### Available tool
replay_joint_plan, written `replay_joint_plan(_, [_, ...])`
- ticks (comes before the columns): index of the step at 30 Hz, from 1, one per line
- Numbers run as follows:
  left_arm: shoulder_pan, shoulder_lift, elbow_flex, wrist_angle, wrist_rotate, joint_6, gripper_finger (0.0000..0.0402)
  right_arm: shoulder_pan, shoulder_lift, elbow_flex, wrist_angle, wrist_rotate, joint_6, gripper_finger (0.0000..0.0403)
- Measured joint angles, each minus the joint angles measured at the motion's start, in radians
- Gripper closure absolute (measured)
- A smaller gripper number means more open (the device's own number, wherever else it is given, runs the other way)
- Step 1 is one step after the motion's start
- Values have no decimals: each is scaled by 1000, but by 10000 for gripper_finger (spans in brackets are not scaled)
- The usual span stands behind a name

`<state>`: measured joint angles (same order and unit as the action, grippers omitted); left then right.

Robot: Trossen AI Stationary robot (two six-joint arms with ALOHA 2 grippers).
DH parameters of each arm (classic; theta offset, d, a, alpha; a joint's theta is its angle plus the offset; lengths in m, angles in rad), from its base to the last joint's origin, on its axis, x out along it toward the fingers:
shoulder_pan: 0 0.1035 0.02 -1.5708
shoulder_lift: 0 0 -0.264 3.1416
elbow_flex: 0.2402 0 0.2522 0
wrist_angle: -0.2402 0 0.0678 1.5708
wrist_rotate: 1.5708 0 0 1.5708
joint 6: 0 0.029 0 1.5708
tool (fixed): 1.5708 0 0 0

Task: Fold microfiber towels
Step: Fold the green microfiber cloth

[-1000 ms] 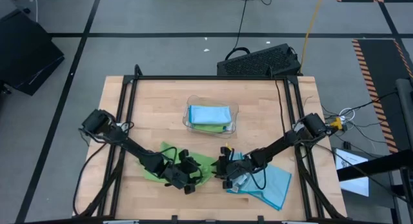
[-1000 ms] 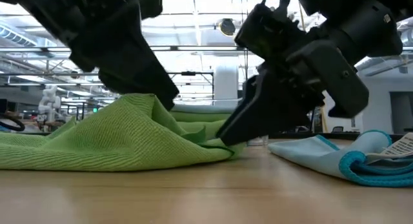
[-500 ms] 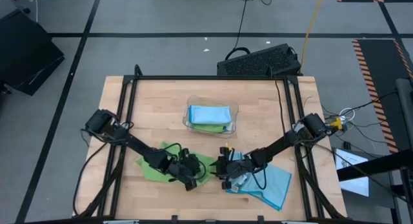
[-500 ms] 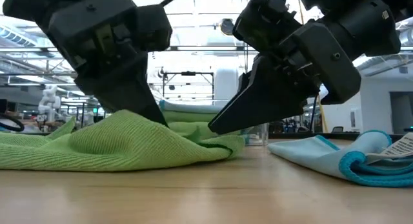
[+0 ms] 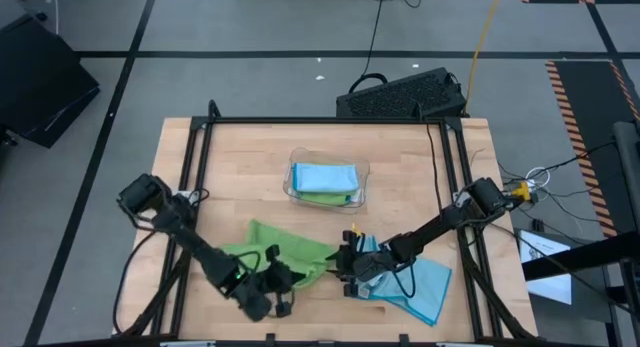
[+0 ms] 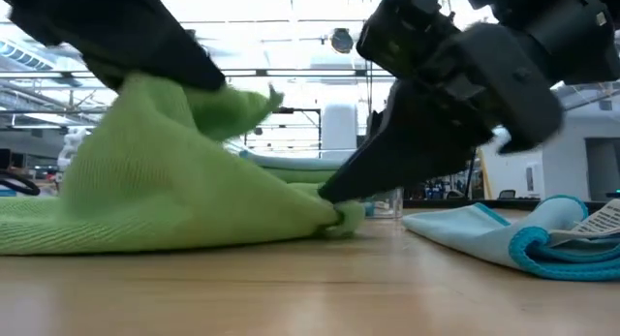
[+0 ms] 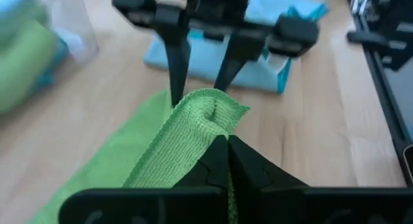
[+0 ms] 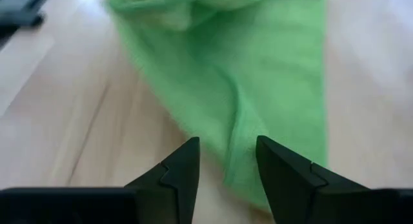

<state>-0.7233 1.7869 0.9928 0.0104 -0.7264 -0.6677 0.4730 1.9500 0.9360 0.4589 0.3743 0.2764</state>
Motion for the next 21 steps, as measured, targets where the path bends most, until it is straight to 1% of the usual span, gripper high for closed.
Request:
replay_joint_plan(3, [-63,9,0,20,-108,25,398,0,6,0,49,55,-1,259])
replay_joint_plan(5, [-91,10,0,26,-118,28,399,0,6,0,89,75,-8,259])
replay_joint_plan(8, [-113,20,0,24,-132,9,397,-8,6,0,146,71,-32,259])
replay_joint_plan(9, [-116,20,-1,21,-135,7,397,-14,6,0,164,62,-32,259])
replay_joint_plan(12, [-118,34,0,50,-135,10,399,-34,6,0,190,-9,-12,259])
replay_joint_plan(16, [-119,55,-1,68,-133,40,397,-51,12,15,199,-117,33,259])
replay_joint_plan(21, [-117,63,-1,64,-128,40,398,-59,74,68,185,-179,29,259])
